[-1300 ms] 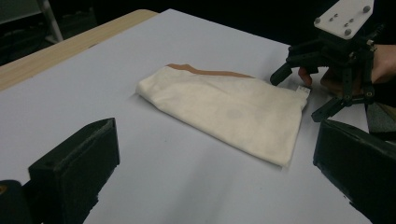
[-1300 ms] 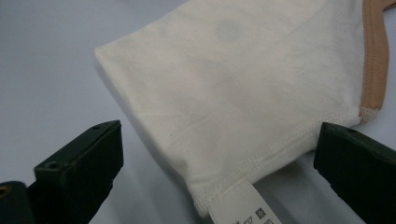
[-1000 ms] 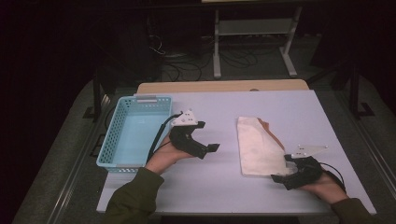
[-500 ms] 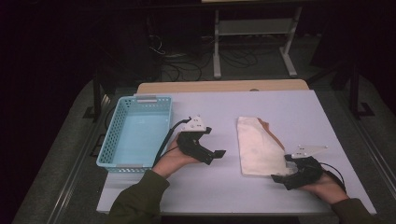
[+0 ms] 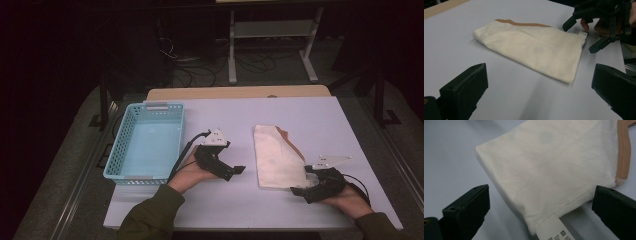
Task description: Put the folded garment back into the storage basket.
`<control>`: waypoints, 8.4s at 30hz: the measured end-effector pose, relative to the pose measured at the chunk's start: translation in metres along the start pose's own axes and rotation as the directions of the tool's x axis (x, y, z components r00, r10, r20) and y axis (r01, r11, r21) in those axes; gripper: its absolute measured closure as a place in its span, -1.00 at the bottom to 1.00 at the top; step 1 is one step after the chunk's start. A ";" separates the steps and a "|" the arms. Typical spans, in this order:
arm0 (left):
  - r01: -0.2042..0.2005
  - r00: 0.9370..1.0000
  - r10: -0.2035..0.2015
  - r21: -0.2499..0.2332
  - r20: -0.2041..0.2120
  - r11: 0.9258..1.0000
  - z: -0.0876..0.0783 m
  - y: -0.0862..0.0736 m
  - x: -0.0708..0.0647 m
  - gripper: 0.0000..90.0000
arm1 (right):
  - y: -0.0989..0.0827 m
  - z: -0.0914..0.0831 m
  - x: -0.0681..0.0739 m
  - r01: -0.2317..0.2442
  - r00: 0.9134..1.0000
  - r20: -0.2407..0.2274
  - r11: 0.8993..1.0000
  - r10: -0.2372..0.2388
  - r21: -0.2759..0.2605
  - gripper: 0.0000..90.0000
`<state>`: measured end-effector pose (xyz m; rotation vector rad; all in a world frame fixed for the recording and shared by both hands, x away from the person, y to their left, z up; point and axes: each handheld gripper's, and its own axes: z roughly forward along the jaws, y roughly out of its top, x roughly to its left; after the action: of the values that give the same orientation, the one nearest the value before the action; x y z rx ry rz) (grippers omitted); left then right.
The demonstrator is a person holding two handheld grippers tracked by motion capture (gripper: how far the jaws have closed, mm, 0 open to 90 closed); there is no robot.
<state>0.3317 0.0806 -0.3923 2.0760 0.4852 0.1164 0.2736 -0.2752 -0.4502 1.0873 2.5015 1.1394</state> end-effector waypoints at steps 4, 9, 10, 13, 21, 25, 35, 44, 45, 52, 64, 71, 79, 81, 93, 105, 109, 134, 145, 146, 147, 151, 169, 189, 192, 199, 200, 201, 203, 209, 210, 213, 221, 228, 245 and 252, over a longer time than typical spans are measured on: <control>0.001 1.000 -0.001 0.011 0.003 1.000 0.005 -0.003 -0.002 -1.00 | 0.000 0.000 0.000 0.001 1.000 0.000 1.000 -0.001 0.000 -0.98; -0.001 1.000 0.001 0.030 0.008 1.000 0.013 -0.006 -0.004 -1.00 | 0.000 0.000 0.000 -0.001 1.000 0.000 1.000 0.001 0.003 -0.98; -0.001 1.000 0.001 0.030 0.008 1.000 0.013 -0.006 -0.004 -1.00 | 0.000 0.000 0.000 0.004 1.000 -0.001 1.000 -0.004 0.001 -0.98; -0.006 1.000 0.006 0.043 0.006 0.999 0.017 -0.008 -0.005 -1.00 | 0.000 0.000 0.000 -0.001 1.000 0.000 1.000 0.001 0.002 -0.98; 0.000 1.000 0.000 0.055 0.004 0.998 0.024 -0.012 -0.006 -1.00 | 0.000 0.000 0.000 0.005 1.000 -0.003 1.000 -0.005 -0.001 -0.98; 0.003 1.000 -0.003 0.058 0.004 0.998 0.026 -0.013 -0.006 -1.00 | 0.000 0.000 0.000 0.005 1.000 -0.003 1.000 -0.005 -0.001 -0.98; 0.004 1.000 -0.005 0.064 0.018 0.998 0.036 -0.015 -0.009 -1.00 | 0.000 0.000 0.000 0.005 1.000 -0.004 1.000 -0.005 -0.001 -0.98; -0.004 1.000 0.002 0.076 0.025 0.997 0.050 -0.014 -0.013 -1.00 | 0.000 0.000 0.000 0.004 1.000 -0.004 1.000 -0.004 0.000 -0.98; -0.007 1.000 0.005 0.079 0.028 0.997 0.054 -0.014 -0.014 -1.00 | 0.000 0.000 0.000 0.005 1.000 -0.004 1.000 -0.005 0.000 -0.98; -0.011 0.999 0.008 0.086 0.036 0.996 0.064 -0.013 -0.017 -1.00 | 0.000 -0.001 0.000 0.003 1.000 -0.005 1.000 -0.003 -0.002 -0.98; -0.006 0.999 0.003 0.086 0.033 0.996 0.077 -0.011 -0.016 -1.00 | 0.000 -0.001 0.000 0.002 1.000 -0.006 1.000 -0.002 -0.002 -0.98; -0.002 1.000 0.000 0.082 0.028 0.997 0.082 -0.009 -0.013 -1.00 | 0.000 -0.001 0.000 0.000 1.000 -0.007 1.000 0.000 -0.005 -0.98; 0.003 1.000 -0.003 0.071 0.011 0.997 0.088 -0.007 -0.006 -1.00 | 0.000 -0.002 0.000 -0.002 1.000 -0.007 1.000 0.002 -0.008 -0.98; 0.006 1.000 -0.007 0.069 0.008 0.998 0.089 -0.007 -0.004 -1.00 | 0.000 -0.002 0.000 -0.004 1.000 -0.008 1.000 0.004 -0.008 -0.98; -0.003 1.000 0.003 0.062 -0.008 0.998 0.096 -0.001 0.007 -1.00 | 0.000 -0.002 0.000 -0.002 1.000 -0.012 1.000 0.002 -0.012 -0.98; 0.020 1.000 -0.019 0.041 -0.018 0.999 0.102 0.007 0.017 -0.94 | 0.000 -0.003 0.000 -0.001 1.000 -0.015 1.000 0.001 -0.014 -0.98; 0.028 0.999 -0.027 0.030 -0.020 0.999 0.101 0.010 0.020 -0.88 | 0.000 -0.003 0.000 -0.004 1.000 -0.016 1.000 0.003 -0.019 -0.98; 0.047 0.996 -0.046 0.013 -0.074 0.999 0.107 0.033 0.058 -0.34 | 0.001 -0.005 -0.001 -0.009 0.999 -0.033 0.999 0.008 -0.036 -0.98; 0.055 0.993 -0.049 0.049 -0.103 0.997 0.121 0.040 0.078 -0.10 | 0.001 -0.006 -0.001 -0.010 0.999 -0.036 0.999 0.008 -0.040 -0.98; 0.055 0.993 -0.049 0.049 -0.103 0.997 0.121 0.040 0.078 -0.09 | 0.001 -0.006 -0.001 -0.010 0.999 -0.036 0.999 0.008 -0.040 -0.98; 0.059 0.992 -0.053 0.054 -0.112 0.997 0.123 0.042 0.080 -0.08 | 0.001 -0.006 -0.001 -0.010 0.999 -0.038 0.999 0.008 -0.041 -0.98; 0.057 0.991 -0.048 0.072 -0.125 0.996 0.127 0.045 0.086 -0.08 | 0.001 -0.005 -0.001 -0.011 0.999 -0.039 0.999 0.010 -0.040 -0.98; 0.127 0.983 -0.117 0.069 -0.141 0.989 0.145 0.041 0.104 0.07 | 0.000 -0.005 -0.002 -0.010 0.999 -0.041 0.999 0.009 -0.040 -0.98; 0.153 0.985 -0.142 0.111 -0.102 0.982 0.154 0.033 0.105 0.40 | -0.001 -0.007 -0.001 -0.012 0.999 -0.038 0.999 0.011 -0.042 -0.98; 0.146 0.986 -0.134 0.116 -0.103 0.983 0.155 0.034 0.103 0.51 | -0.002 -0.007 -0.001 -0.013 0.999 -0.039 0.999 0.011 -0.040 -0.98; 0.152 0.985 -0.140 0.126 -0.100 0.980 0.156 0.035 0.101 0.66 | -0.003 -0.010 -0.001 -0.010 0.999 -0.032 0.999 0.009 -0.037 -0.92; 0.152 0.985 -0.140 0.126 -0.101 0.980 0.156 0.035 0.101 0.67 | -0.004 -0.011 -0.001 -0.011 0.999 -0.033 0.999 0.010 -0.035 -0.90; 0.153 0.985 -0.140 0.127 -0.101 0.980 0.156 0.035 0.101 0.67 | -0.004 -0.012 -0.002 -0.013 0.999 -0.033 0.999 0.012 -0.033 -0.85; 0.147 0.986 -0.134 0.135 -0.102 0.980 0.155 0.035 0.101 0.67 | -0.005 -0.014 -0.002 -0.012 0.999 -0.031 0.999 0.011 -0.031 -0.76; 0.142 0.986 -0.128 0.138 -0.107 0.980 0.156 0.035 0.100 0.67 | -0.010 -0.019 -0.004 -0.005 1.000 -0.014 1.000 0.004 -0.017 -0.59; 0.142 0.986 -0.128 0.138 -0.107 0.980 0.156 0.035 0.100 0.67 | -0.010 -0.019 -0.004 -0.005 1.000 -0.014 1.000 0.004 -0.017 -0.59; 0.147 0.985 -0.133 0.130 -0.110 0.981 0.156 0.036 0.099 0.67 | -0.013 -0.019 -0.005 0.014 1.000 -0.009 1.000 -0.014 -0.003 -0.42; 0.145 0.986 -0.130 0.138 -0.108 0.980 0.156 0.035 0.100 0.67 | -0.013 -0.015 -0.003 0.047 0.999 -0.015 0.999 -0.047 0.009 -0.08; 0.147 0.985 -0.133 0.136 -0.106 0.980 0.156 0.035 0.100 0.67 | -0.011 -0.012 -0.002 0.061 0.998 -0.011 0.998 -0.061 0.016 0.12; 0.139 0.984 -0.122 0.140 -0.126 0.980 0.157 0.037 0.097 0.72 | -0.007 -0.006 0.000 0.061 0.998 -0.021 0.997 -0.060 0.044 0.83; 0.137 0.984 -0.118 0.138 -0.133 0.981 0.157 0.039 0.094 0.73 | -0.002 -0.007 0.000 0.039 0.998 -0.059 0.999 -0.037 0.022 0.85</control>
<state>0.4723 -0.0267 -0.4528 2.1828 0.7212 0.1387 0.2690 -0.2800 -0.4464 1.0217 2.5751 1.1506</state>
